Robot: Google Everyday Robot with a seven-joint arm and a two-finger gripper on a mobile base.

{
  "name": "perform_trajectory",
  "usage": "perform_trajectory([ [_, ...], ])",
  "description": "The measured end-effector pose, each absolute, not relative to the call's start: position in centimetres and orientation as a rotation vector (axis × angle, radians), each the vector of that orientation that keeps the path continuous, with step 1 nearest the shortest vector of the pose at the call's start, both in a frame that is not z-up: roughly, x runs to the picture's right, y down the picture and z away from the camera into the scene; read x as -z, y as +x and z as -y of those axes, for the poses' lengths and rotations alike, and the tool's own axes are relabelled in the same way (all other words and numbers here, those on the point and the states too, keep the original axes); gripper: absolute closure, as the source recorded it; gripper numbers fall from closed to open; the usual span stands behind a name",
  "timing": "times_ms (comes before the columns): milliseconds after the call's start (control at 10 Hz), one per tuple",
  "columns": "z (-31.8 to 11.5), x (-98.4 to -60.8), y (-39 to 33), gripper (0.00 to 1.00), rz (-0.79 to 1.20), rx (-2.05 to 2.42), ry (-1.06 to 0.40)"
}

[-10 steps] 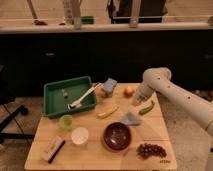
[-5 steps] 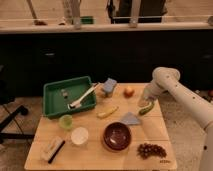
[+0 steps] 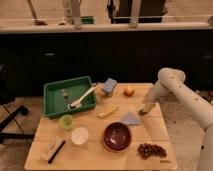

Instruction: Place pepper in paper cup

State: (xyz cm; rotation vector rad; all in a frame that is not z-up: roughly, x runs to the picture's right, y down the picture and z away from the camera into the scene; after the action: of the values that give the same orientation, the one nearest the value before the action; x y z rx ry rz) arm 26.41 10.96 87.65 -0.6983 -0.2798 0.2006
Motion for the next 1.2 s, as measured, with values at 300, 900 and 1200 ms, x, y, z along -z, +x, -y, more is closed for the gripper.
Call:
perform_trajectory([
  [300, -11.6, -89.4, 28.1, 0.20, 0.292, -0.187, -0.737],
  [900, -13.1, -91.6, 28.0, 0.20, 0.306, -0.136, -0.839],
  [1200, -14.2, -91.6, 28.1, 0.20, 0.304, -0.117, -0.846],
])
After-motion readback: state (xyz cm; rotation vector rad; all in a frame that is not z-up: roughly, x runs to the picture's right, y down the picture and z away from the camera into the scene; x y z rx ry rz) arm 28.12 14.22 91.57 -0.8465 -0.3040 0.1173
